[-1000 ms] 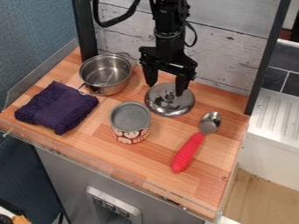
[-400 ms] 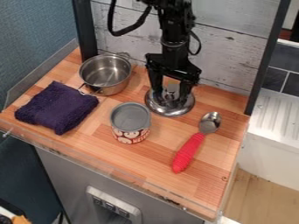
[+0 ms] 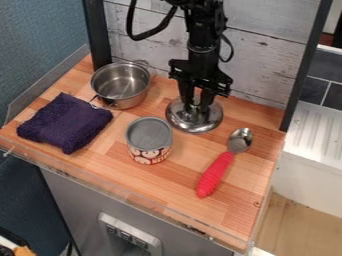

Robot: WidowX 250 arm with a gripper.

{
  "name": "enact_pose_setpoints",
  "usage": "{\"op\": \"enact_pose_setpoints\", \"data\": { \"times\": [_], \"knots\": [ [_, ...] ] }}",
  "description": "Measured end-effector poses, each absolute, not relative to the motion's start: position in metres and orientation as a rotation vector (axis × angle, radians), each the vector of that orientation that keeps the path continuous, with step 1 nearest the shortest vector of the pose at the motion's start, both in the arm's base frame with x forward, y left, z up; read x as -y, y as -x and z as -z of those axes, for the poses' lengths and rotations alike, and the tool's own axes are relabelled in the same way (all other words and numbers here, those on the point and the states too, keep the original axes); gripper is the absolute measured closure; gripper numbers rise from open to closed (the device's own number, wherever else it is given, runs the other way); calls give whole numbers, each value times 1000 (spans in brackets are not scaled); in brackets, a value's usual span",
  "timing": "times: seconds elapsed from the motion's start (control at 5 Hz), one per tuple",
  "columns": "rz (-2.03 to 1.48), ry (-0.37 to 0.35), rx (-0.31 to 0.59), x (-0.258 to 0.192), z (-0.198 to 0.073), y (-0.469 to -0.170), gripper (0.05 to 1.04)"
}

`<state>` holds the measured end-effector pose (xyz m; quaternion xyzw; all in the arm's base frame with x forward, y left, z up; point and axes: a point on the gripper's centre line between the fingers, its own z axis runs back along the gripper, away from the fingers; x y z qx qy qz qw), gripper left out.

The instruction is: Put silver lid at the top of the silver pot

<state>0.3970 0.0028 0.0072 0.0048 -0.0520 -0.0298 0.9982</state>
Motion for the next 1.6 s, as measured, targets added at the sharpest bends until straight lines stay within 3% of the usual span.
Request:
{"op": "enact_pose_setpoints", "data": {
  "times": [0.2, 0.6, 0.8, 1.0, 1.4, 1.6],
  "knots": [
    [66, -3, 81, -2, -8, -395, 798],
    [46, 43, 77, -9, -25, -399, 798],
    [23, 51, 172, -22, -69, -403, 798],
    [-35, 45, 205, -52, -86, -394, 798],
    [-186, -27, 235, -119, -99, -385, 798],
    [-228, -54, 194, -139, -82, -380, 798]
  ]
}}
